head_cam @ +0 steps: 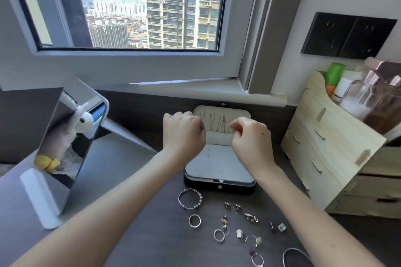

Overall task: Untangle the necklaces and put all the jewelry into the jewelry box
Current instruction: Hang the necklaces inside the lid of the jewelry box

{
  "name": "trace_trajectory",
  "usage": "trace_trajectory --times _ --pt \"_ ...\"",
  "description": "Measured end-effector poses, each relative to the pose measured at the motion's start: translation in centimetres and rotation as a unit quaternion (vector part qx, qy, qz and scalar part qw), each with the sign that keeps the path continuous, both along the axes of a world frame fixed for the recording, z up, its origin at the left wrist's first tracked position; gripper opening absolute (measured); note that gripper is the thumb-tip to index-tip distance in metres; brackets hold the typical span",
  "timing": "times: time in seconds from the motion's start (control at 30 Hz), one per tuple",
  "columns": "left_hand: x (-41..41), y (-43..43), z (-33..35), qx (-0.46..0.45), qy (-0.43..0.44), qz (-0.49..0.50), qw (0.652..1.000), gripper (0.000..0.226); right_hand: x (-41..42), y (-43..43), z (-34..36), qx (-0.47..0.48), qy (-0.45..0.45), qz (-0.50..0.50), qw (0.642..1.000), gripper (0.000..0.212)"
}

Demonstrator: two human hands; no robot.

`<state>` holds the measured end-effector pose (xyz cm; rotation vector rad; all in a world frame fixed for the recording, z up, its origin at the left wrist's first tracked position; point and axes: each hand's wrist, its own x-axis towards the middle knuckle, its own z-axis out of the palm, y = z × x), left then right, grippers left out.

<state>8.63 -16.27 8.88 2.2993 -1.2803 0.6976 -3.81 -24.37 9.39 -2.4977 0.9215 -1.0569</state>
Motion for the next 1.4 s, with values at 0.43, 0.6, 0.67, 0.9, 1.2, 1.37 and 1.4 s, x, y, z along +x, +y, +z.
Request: trace_trajectory --times 0.43,0.6,0.67,0.9,1.2,1.37,1.4 --pt "-0.4 22.3 0.2 0.070 0.269 -0.039 0.960 0.013 -4.3 18.8 -3.8 0.138 0.232 0.310 0.912 0.011" --pt "-1.5 26.6 -2.1 0.124 0.308 -0.030 0.943 0.016 -3.1 22.4 -6.0 0.131 0.238 0.285 0.919 0.020" --pt "-1.9 27.3 -2.8 0.140 0.316 -0.030 0.938 0.012 -2.6 22.9 -6.2 0.127 0.237 0.271 0.924 0.019" --pt "-3.0 27.4 -4.8 0.182 0.334 -0.078 0.921 0.008 -2.0 23.2 -5.9 0.155 0.238 0.265 0.921 0.011" --pt "-3.5 26.5 -5.5 0.080 0.435 -0.114 0.890 0.018 -3.4 22.3 -1.7 0.311 0.126 0.307 0.891 0.009" --pt "-2.9 26.7 -6.8 -0.005 0.471 -0.080 0.878 0.013 -5.6 21.8 2.3 0.392 0.036 0.319 0.862 0.007" --pt "-2.8 26.7 -6.9 -0.041 0.496 -0.074 0.864 0.013 -6.1 21.5 2.9 0.407 0.016 0.318 0.856 0.008"
